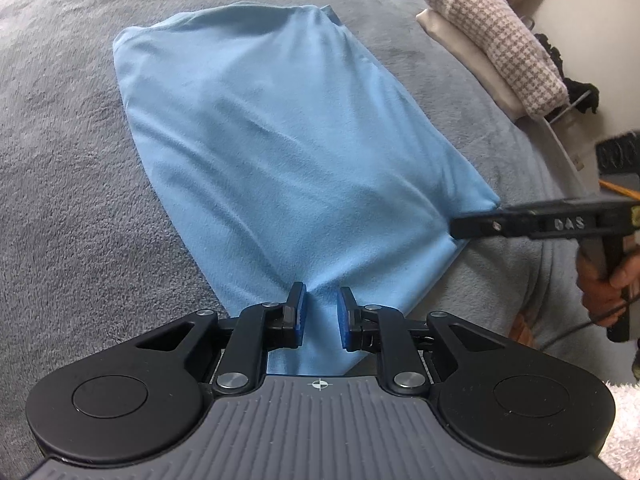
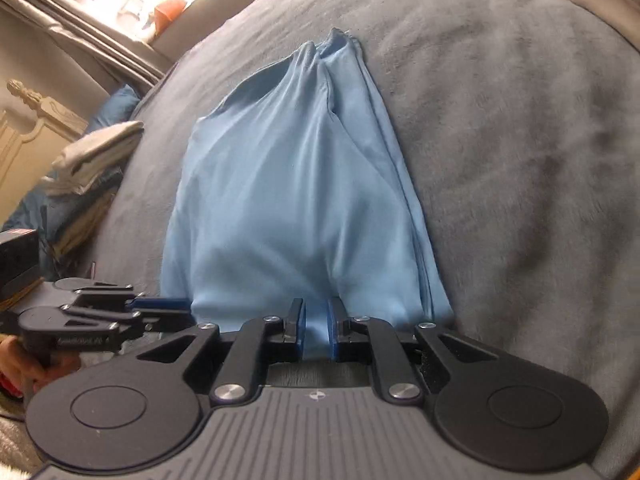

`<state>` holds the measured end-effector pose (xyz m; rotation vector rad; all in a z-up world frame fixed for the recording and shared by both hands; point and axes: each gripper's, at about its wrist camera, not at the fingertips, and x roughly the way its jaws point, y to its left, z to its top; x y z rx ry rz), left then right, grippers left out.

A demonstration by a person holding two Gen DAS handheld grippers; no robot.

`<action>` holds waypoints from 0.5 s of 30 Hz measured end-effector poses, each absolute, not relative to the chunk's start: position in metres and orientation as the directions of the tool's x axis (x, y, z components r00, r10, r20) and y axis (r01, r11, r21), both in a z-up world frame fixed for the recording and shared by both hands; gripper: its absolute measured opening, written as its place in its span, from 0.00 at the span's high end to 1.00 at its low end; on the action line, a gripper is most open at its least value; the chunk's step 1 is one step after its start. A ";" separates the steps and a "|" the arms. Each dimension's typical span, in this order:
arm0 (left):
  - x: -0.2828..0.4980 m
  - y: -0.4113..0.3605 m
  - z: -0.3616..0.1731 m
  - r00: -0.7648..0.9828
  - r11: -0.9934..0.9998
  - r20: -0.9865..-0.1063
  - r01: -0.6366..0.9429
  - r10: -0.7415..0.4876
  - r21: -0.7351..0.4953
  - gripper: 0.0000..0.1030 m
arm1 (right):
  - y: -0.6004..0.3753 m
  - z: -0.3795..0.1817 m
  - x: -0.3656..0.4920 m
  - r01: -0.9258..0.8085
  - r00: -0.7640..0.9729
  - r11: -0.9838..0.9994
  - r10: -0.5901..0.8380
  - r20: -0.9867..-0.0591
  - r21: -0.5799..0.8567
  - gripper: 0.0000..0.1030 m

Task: Fold clothes
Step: 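Open the left gripper to release the shirt corner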

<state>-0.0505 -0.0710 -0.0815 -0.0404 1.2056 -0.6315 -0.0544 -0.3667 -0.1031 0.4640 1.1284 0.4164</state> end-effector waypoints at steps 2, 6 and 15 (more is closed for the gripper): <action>-0.050 -0.071 -0.082 0.205 0.831 -0.856 0.425 -0.475 -0.359 0.84 | -0.366 -0.097 -0.061 -0.092 0.360 0.854 0.508 -0.782 0.512 0.88; -0.049 -0.073 -0.083 0.201 0.835 -0.859 0.417 -0.471 -0.360 0.84 | -0.364 -0.083 -0.071 -0.107 0.328 0.892 0.448 -0.832 0.438 0.87; -0.052 -0.080 -0.082 0.204 0.844 -0.874 0.427 -0.441 -0.326 0.83 | -0.346 -0.053 -0.053 -0.191 0.414 0.854 0.518 -0.749 0.484 0.75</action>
